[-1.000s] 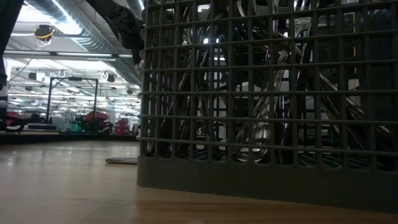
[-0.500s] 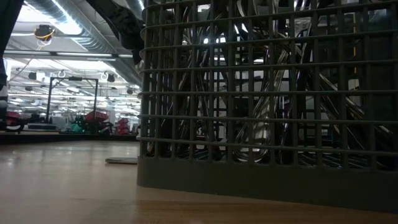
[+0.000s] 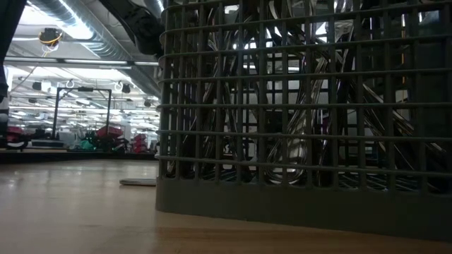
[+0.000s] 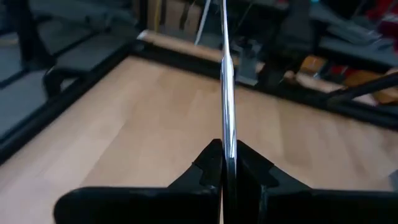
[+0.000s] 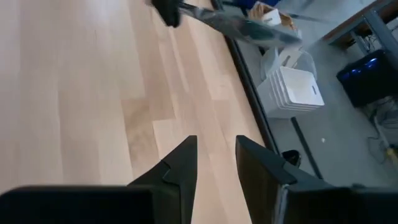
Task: Sort silverware
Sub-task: Put the knife into the gray silverware rack
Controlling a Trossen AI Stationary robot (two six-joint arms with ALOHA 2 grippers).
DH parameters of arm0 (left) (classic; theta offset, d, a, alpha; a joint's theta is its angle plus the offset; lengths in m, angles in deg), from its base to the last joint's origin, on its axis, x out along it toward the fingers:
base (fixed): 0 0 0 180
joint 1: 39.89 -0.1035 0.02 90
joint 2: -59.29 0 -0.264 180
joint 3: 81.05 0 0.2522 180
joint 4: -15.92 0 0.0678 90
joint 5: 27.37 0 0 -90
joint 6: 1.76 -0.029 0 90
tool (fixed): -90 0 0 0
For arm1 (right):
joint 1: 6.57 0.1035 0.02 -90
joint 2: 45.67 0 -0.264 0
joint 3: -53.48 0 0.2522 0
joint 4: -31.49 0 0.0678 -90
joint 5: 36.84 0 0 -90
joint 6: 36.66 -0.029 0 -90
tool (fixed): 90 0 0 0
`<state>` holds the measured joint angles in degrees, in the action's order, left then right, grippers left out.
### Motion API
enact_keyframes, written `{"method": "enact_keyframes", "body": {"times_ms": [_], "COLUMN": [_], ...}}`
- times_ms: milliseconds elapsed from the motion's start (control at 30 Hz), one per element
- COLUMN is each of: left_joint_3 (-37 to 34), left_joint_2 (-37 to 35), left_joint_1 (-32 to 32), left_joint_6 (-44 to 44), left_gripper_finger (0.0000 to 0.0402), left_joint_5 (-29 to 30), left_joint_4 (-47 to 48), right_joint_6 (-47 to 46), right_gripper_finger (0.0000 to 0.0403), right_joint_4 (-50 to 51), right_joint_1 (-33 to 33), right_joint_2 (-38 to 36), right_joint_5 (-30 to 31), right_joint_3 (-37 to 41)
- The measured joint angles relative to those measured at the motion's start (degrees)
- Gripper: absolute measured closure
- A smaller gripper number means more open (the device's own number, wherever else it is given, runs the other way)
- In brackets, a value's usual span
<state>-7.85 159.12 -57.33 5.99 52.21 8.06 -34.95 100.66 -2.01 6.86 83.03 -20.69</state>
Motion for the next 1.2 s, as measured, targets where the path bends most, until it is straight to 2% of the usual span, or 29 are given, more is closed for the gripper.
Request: {"method": "enact_keyframes", "body": {"times_ms": [233, 500, 667, 900, 1200], "left_joint_3": [0.0, 0.0, 0.0, 0.0, 0.0], "left_joint_2": [0.0, 0.0, 0.0, 0.0, -0.1], "left_joint_1": [3.5, 7.7, 9.8, 12.8, 14.1], "left_joint_6": [-0.4, -4.6, -8.3, -11.5, -12.3], "left_gripper_finger": [0.0391, 0.0391, 0.0391, 0.0391, 0.0391], "left_joint_5": [-0.1, 0.5, 0.6, 0.7, 0.6], "left_joint_4": [-9.0, -14.1, -14.3, -14.7, -17.5], "right_joint_6": [-5.5, -7.4, -7.5, -7.4, -7.3], "right_gripper_finger": [0.0292, 0.0292, 0.0292, 0.0292, 0.0292], "right_joint_4": [-3.4, -21.6, -31.6, -43.6, -50.3], "right_joint_1": [0.0, 0.0, -0.1, -0.1, -0.1], "right_joint_2": [-12.5, -22.0, -21.8, -17.7, -13.3], "right_joint_5": [0.7, -0.5, -2.8, -8.8, -25.3], "right_joint_3": [8.4, 20.2, 24.1, 24.7, 24.7]}}
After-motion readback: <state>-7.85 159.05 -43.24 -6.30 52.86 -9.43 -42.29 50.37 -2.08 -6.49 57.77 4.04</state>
